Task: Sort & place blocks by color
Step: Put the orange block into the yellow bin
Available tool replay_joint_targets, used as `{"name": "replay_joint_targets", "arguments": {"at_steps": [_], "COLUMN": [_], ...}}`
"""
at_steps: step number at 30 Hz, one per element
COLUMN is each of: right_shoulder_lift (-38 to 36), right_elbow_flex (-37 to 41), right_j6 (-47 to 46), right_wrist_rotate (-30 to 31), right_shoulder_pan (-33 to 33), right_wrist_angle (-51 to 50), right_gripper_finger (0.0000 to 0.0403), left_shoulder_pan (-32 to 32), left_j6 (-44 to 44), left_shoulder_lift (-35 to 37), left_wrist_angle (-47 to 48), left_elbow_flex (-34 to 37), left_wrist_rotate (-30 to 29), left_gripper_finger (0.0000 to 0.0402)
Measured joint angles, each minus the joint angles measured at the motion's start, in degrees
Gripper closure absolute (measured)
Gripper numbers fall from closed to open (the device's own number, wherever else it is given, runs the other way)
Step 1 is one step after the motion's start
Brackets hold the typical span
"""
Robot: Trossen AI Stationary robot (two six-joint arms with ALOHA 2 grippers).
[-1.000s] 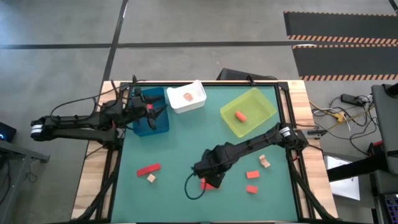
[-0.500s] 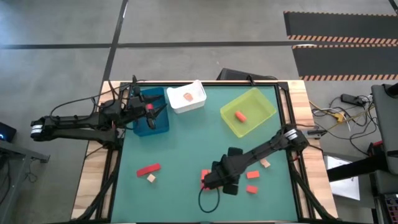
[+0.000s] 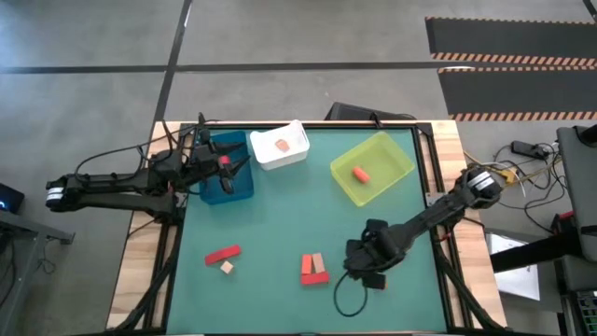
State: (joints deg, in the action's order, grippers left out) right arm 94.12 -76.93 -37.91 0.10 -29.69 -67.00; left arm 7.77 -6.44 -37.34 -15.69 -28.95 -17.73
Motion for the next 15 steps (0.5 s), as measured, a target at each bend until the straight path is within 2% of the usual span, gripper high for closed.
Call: {"name": "replay_joint_targets", "arguments": {"at_steps": [6,15], "right_shoulder_lift": [-3.0,-2.2], "right_elbow_flex": [8.1,12.7], "right_j6": [2.1,5.9], "right_wrist_rotate": [-0.1,-0.2], "right_shoulder_pan": [-2.6,-3.1], "right_wrist_angle": [3.7,8.3], "right_gripper_finger": [0.0249,0.0193], "left_shoulder_pan": [0.0,0.0], "left_j6": [0.0,0.0], "left_shoulder_lift": [0.0,-0.1], "left_wrist_angle": [-0.3,-0.4], "left_elbow_flex": [0.1,0.2], "left_wrist_rotate": [0.0,0.0], "left_gripper_finger": [0.0221,0.0221]}}
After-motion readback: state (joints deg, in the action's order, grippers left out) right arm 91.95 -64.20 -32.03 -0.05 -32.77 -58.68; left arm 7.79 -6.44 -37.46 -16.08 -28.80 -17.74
